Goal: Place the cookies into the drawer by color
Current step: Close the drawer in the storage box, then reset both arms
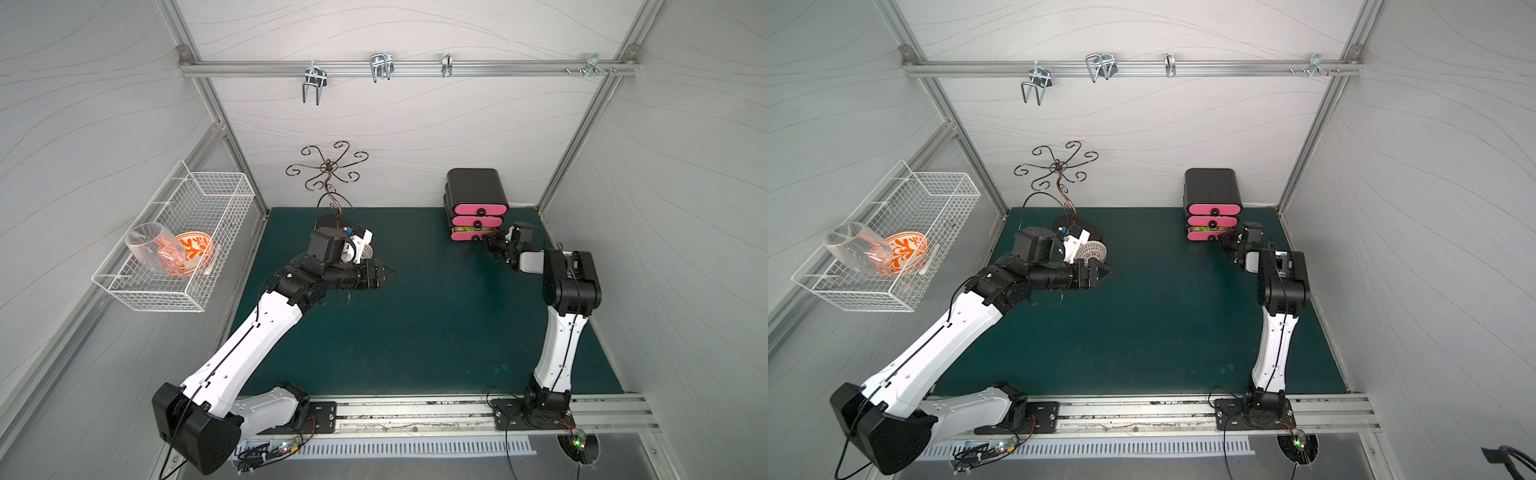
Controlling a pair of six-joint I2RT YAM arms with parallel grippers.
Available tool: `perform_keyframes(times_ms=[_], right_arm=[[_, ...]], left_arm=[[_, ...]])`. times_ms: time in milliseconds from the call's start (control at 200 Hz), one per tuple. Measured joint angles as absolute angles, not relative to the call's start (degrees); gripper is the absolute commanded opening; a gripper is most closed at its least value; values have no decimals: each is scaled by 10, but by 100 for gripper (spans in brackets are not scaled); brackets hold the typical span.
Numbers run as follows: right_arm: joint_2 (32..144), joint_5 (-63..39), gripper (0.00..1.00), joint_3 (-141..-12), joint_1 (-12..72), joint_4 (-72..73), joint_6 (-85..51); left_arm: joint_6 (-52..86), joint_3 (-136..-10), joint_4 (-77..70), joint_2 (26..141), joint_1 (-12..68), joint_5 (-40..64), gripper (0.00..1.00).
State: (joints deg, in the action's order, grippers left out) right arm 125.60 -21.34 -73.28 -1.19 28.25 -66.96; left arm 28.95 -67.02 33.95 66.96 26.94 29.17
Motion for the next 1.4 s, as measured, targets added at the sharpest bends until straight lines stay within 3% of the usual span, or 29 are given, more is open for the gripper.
perform_keyframes(times_ms=[755,935,1075,1260,1400], right_arm=[[1302,-218,0,-755,-2,315,-717],[1182,-243,25,-663,-4,260,-636],[997,-232,43,-591,-5,168,-514],[767,-81,63,-497,33,86,-325],[714,46,72,-421,91,76,-203]], left_arm=[[293,-669,328,672,269,258,75],[251,-641,307,650,269,174,81],[189,-568,249,604,269,44,83],[93,-497,183,612,197,-78,89],[45,-440,93,660,98,-97,91]])
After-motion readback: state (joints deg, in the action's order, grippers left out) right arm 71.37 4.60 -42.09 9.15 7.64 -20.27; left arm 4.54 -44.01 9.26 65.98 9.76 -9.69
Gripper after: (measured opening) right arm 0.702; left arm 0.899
